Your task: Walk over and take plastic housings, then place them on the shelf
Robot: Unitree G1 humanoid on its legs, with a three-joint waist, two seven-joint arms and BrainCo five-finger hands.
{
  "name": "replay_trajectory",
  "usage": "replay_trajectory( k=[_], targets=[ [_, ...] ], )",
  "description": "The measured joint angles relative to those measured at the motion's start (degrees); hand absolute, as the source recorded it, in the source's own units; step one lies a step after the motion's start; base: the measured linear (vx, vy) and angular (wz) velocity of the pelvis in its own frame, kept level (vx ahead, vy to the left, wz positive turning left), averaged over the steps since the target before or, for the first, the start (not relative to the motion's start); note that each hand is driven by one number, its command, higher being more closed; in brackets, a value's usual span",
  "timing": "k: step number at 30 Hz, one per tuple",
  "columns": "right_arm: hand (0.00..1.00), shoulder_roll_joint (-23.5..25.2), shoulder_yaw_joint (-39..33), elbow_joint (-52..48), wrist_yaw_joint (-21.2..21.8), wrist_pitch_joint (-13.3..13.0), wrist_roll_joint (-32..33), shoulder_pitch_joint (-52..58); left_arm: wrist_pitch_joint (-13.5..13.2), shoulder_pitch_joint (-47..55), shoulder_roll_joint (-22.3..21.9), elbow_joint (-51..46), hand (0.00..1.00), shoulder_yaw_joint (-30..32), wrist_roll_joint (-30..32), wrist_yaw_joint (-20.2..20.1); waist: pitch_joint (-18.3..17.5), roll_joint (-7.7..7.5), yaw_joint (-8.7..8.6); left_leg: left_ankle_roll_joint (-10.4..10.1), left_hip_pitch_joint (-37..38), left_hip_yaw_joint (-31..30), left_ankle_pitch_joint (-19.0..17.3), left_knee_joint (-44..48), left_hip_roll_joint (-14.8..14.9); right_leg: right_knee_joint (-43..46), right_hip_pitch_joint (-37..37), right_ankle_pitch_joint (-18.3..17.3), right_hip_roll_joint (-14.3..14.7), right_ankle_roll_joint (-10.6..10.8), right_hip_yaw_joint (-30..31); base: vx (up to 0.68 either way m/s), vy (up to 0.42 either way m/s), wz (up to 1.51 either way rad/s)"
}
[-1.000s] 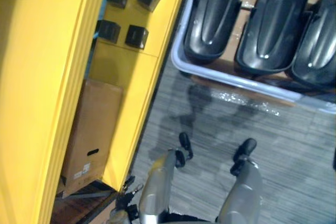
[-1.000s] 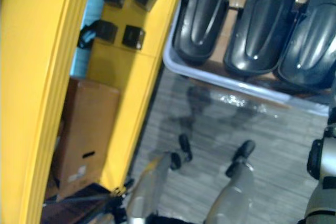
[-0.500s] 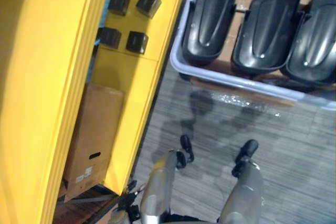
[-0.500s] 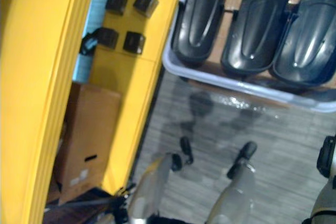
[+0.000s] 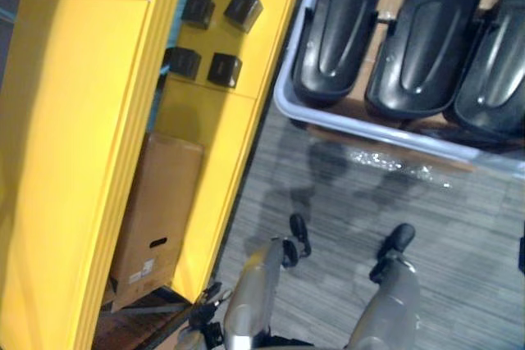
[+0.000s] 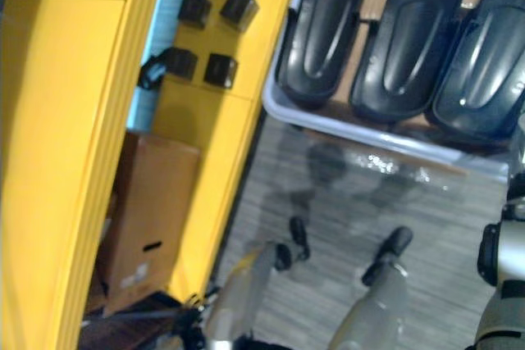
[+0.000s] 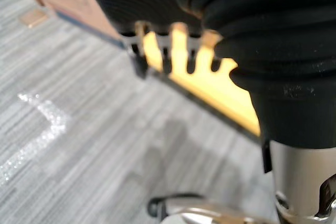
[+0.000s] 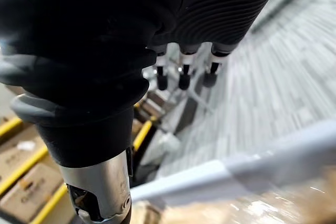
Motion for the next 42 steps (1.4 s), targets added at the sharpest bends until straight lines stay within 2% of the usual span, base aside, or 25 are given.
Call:
replay_trajectory(
  k=[3, 6, 10, 15, 20, 24, 27, 32, 36, 42],
  targets=[
    [0.0, 0.3, 0.2, 0.0, 2.0, 0.2, 0.0, 0.1, 0.0, 0.0, -0.2, 0.3, 0.0, 0.0, 0.0, 0.0, -0.2, 0.3, 0.02, -0.1, 0.1, 0.0, 0.1, -0.3, 0.0, 0.0, 0.0, 0.0, 0.1, 0.0, 0.0, 0.0, 0.0, 0.0],
    [0.0, 0.4, 0.5, 0.0, 3.6, 1.5, 0.0, 0.3, 0.0, 0.0, -0.2, 0.3, 0.0, 0.0, 0.0, 0.0, -0.2, 0.32, 0.03, -0.1, 0.1, 0.0, 0.1, -0.4, 0.0, -0.1, 0.0, 0.0, 0.1, 0.0, -0.1, 0.0, 0.0, 0.0],
    [0.0, 1.3, 1.2, 0.0, 2.1, 1.7, -0.2, 1.2, 0.0, 0.0, -0.2, 0.3, 0.0, 0.0, 0.0, 0.0, -0.2, 0.32, 0.09, -0.1, 0.1, -0.2, 0.1, -0.2, 0.0, -0.1, 0.2, 0.0, 0.1, 0.0, -0.2, 0.0, 0.001, 0.01],
    [0.0, 2.0, 0.5, 0.0, -5.8, 1.3, -0.4, 1.8, -0.5, 0.0, -0.2, 0.3, 0.0, -0.2, 0.0, 0.1, -0.2, 0.32, 0.11, -0.1, 0.1, -0.6, 0.1, 0.1, 0.1, -0.3, 0.9, 0.0, 0.1, 0.0, -0.7, 0.0, 0.008, 0.04],
    [0.0, 2.0, -2.7, -1.0, -16.9, -1.7, -4.5, 1.2, -1.2, 0.0, 0.4, 0.1, 0.0, -1.8, 0.0, 0.2, -0.2, 0.31, 0.12, -0.1, 0.1, -0.7, 0.1, 0.1, 0.2, -1.0, 1.3, 0.3, 0.3, 0.0, -1.1, 0.0, 0.002, 0.01],
    [0.0, 1.8, -3.9, -5.4, -23.3, -2.4, -9.7, -0.7, -1.2, 0.0, 0.4, -0.1, 0.0, -2.1, -0.1, 0.2, -0.2, 0.31, 0.04, -0.1, 0.1, -0.6, 0.1, 0.2, 0.3, -1.0, 1.3, 0.3, 0.4, 0.0, -1.0, 0.0, 0.0, 0.0],
    [0.0, 1.7, -3.8, -9.8, -25.2, -3.5, -13.3, -1.2, -1.1, 0.0, 0.5, -0.3, 0.0, -2.2, -0.1, 0.2, -0.2, 0.31, 0.1, -0.1, 0.1, -0.7, 0.1, 0.3, 0.3, -1.0, 1.3, 0.3, 0.3, 0.0, -1.0, 0.0, 0.0, 0.0],
    [0.0, 1.7, -1.2, -13.0, -24.0, -4.4, -16.1, -2.1, -0.9, 0.0, 0.5, -0.3, 0.0, -2.2, -0.1, 0.1, -0.2, 0.31, 0.13, -0.1, 0.2, -0.7, 0.1, 0.5, 0.3, -0.7, 1.4, 0.3, 0.3, 0.0, -1.0, 0.0, 0.0, 0.0],
    [0.0, 2.0, 0.6, -14.0, -18.8, -6.4, -16.1, -2.1, -0.9, 0.0, 0.5, -0.3, 0.0, -2.2, -0.1, 0.1, -0.2, 0.31, 0.15, -0.1, 0.3, -0.7, 0.1, 0.5, 0.3, -0.5, 1.4, 0.3, 0.3, 0.0, -0.9, 0.0, 0.0, 0.0],
    [0.0, 3.8, 1.3, -12.9, -12.8, -6.1, -12.4, -0.6, -1.2, 0.0, 0.5, -0.1, 0.0, -2.2, -0.1, 0.0, -0.2, 0.31, 0.27, -0.1, 0.3, -0.8, 0.1, 0.6, 0.4, -0.1, 1.4, 0.2, 0.3, -0.2, -0.9, 0.0, 0.0, 0.0]
  ],
)
